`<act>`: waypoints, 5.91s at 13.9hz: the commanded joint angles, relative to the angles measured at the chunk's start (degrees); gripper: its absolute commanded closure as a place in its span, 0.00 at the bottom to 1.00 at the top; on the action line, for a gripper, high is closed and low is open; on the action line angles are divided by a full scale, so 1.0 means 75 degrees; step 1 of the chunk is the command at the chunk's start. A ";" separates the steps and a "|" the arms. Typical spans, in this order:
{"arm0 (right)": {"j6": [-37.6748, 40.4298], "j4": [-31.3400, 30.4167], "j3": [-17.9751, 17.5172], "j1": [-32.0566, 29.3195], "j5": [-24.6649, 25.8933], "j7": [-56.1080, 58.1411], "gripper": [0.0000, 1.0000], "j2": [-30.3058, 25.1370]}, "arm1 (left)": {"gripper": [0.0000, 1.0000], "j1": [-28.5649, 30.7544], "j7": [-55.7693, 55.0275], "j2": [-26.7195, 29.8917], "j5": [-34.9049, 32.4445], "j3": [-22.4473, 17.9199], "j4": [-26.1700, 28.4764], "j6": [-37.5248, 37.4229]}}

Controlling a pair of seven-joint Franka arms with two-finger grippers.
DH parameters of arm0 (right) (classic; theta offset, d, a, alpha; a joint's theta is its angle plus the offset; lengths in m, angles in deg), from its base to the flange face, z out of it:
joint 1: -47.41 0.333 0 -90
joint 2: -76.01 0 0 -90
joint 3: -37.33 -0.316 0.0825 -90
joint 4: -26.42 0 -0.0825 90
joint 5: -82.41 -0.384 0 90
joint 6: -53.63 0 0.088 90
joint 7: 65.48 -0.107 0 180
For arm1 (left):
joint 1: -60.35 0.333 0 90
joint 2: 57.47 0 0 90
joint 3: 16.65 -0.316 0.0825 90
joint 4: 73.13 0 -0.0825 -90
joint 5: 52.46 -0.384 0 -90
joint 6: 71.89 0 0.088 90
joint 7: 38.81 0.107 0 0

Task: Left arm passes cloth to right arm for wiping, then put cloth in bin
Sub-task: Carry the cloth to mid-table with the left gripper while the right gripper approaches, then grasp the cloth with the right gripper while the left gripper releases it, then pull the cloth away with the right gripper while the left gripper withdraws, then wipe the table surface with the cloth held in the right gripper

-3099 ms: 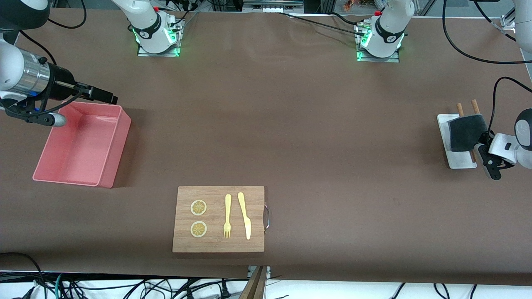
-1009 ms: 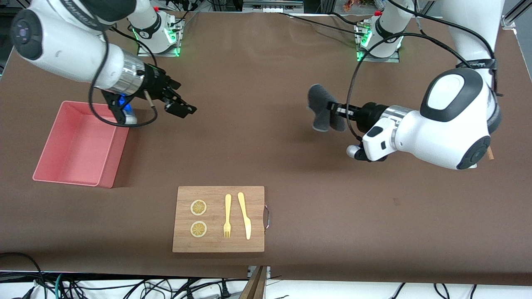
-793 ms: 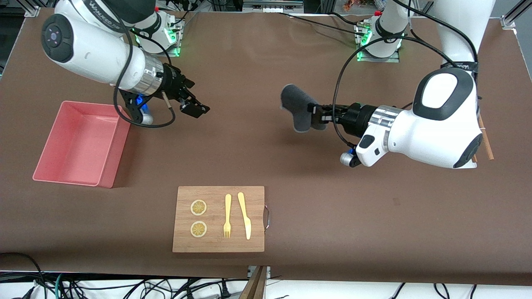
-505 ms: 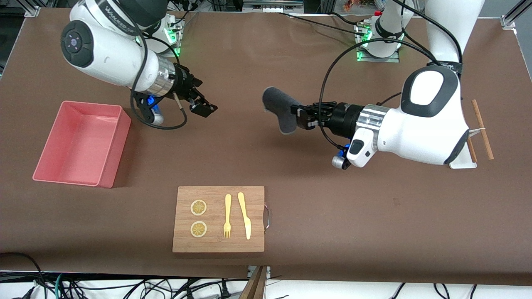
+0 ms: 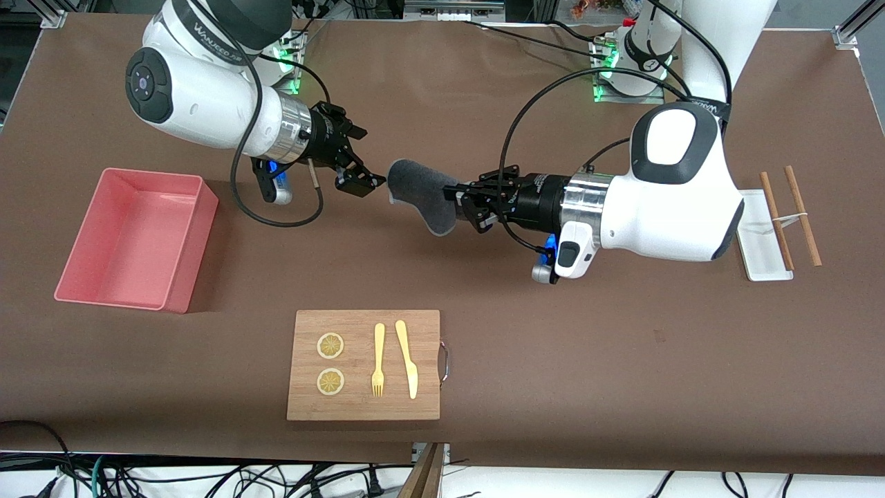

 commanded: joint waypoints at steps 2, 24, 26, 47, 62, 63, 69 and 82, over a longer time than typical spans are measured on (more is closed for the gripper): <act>-0.0148 0.0146 0.0011 0.0049 -0.0640 -0.0818 0.00 0.0221 | 1.00 -0.0063 -0.0200 -0.0096 0.0178 -0.0107 -0.0243 0.0010; -0.1366 0.0169 0.0011 0.0494 -0.1309 -0.0878 1.00 0.0795 | 0.51 -0.0028 -0.0177 -0.0096 0.0108 -0.0119 -0.0220 0.0010; -0.1355 0.0169 0.0011 0.0483 -0.1309 -0.0866 1.00 0.0783 | 0.39 -0.0005 -0.0188 -0.0096 0.0072 -0.0130 -0.0220 -0.0002; -0.0558 0.0169 0.0000 0.1384 0.3282 0.4169 1.00 0.2013 | 0.00 0.1378 0.5667 0.2407 -0.6311 -0.0189 0.1686 -0.3049; -0.2269 0.0146 0.0035 0.1830 0.2944 0.3810 1.00 0.3092 | 0.00 0.2761 1.0558 0.4534 -0.9127 -0.0177 0.4001 -0.0506; -0.2246 0.0076 0.0070 0.1795 0.2979 0.3856 1.00 0.3115 | 0.00 0.2761 1.0558 0.4533 -0.9104 -0.0177 0.3953 -0.0518; -0.2117 -0.0053 0.0409 0.1701 0.3507 0.4393 1.00 0.3526 | 0.00 0.2832 0.8263 0.4569 -0.8271 -0.0084 0.4011 -0.0881; -0.0079 -0.0041 0.2599 0.1525 0.3531 0.9219 1.00 0.3198 | 0.00 0.2702 0.7195 0.4568 -0.8787 0.0291 0.4058 -0.0846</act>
